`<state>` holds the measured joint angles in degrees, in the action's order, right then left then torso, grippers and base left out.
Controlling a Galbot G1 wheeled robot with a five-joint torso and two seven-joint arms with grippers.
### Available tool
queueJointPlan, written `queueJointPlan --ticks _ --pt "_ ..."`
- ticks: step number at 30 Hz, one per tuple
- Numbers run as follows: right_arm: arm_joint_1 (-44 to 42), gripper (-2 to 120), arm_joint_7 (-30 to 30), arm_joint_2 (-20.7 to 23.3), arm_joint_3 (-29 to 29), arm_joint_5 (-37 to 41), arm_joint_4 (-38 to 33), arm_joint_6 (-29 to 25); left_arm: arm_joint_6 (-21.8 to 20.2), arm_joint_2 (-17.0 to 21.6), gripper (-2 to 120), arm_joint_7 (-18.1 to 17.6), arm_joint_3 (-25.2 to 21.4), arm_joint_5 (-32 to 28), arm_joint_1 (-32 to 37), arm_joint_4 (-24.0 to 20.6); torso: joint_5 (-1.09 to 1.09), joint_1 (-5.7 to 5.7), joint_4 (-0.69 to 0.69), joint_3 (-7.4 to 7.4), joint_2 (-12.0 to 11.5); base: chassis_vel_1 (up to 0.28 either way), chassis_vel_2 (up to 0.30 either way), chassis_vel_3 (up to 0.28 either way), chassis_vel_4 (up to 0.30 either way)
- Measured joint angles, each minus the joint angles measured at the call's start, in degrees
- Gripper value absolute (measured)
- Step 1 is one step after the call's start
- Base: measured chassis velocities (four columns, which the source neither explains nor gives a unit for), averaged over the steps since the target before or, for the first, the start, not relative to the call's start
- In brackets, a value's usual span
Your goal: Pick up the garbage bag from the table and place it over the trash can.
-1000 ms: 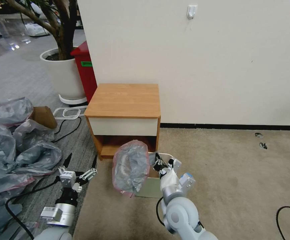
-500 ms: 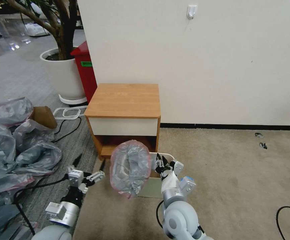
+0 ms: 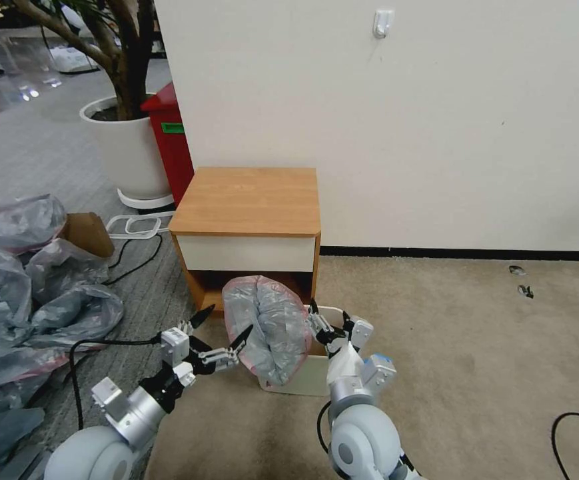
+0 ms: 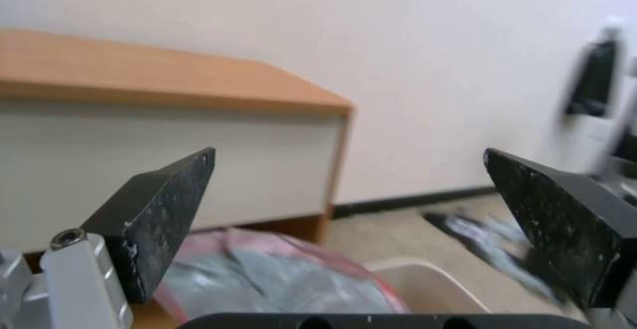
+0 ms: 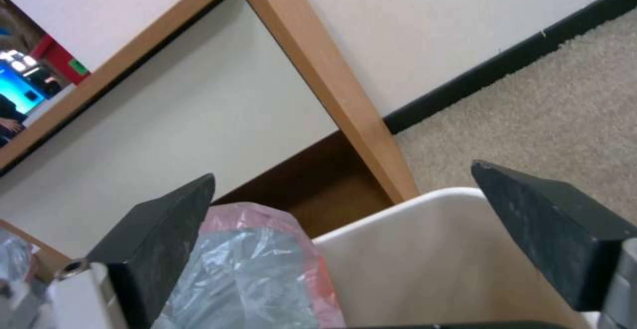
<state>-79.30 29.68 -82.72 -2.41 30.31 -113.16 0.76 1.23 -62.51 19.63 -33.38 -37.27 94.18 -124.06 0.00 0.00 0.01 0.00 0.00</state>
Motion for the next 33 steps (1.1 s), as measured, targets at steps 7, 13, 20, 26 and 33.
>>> queueJointPlan --ticks 7,13,20,26,33 --pt "-1.5 100 -1.2 -1.5 0.1 -1.6 -1.1 -0.8 -16.9 3.5 99 -16.7 5.2 -10.6 -7.4 -3.2 0.0 0.0 -0.01 0.0 0.0 0.0 0.0 0.0 0.0" --pt "-3.7 100 -2.0 -2.8 -1.2 -3.0 -3.0 -1.3 -23.9 0.8 95 -20.4 9.1 -20.1 -16.9 3.8 0.01 0.0 -0.01 0.0 0.0 0.0 0.0 0.0 0.0" --pt "-5.4 100 -2.3 -3.2 -3.5 -3.3 -4.5 -1.8 -27.2 -1.0 100 -24.7 11.1 -16.9 -20.3 8.3 0.0 0.0 -0.02 0.0 0.0 0.0 0.0 0.0 0.0" --pt "-6.0 100 -2.3 -3.4 -5.6 -3.3 -6.3 -1.9 -34.2 -0.6 100 -26.3 11.1 -14.5 -20.3 8.6 0.01 0.0 0.0 0.0 0.0 0.0 0.0 0.0 0.0" --pt "-7.9 100 -2.3 -3.8 -7.5 -3.2 -9.5 -2.3 -38.5 0.1 100 -25.3 11.4 -10.1 -21.3 9.7 0.01 0.0 0.0 0.0 0.0 0.0 0.0 0.0 0.0"
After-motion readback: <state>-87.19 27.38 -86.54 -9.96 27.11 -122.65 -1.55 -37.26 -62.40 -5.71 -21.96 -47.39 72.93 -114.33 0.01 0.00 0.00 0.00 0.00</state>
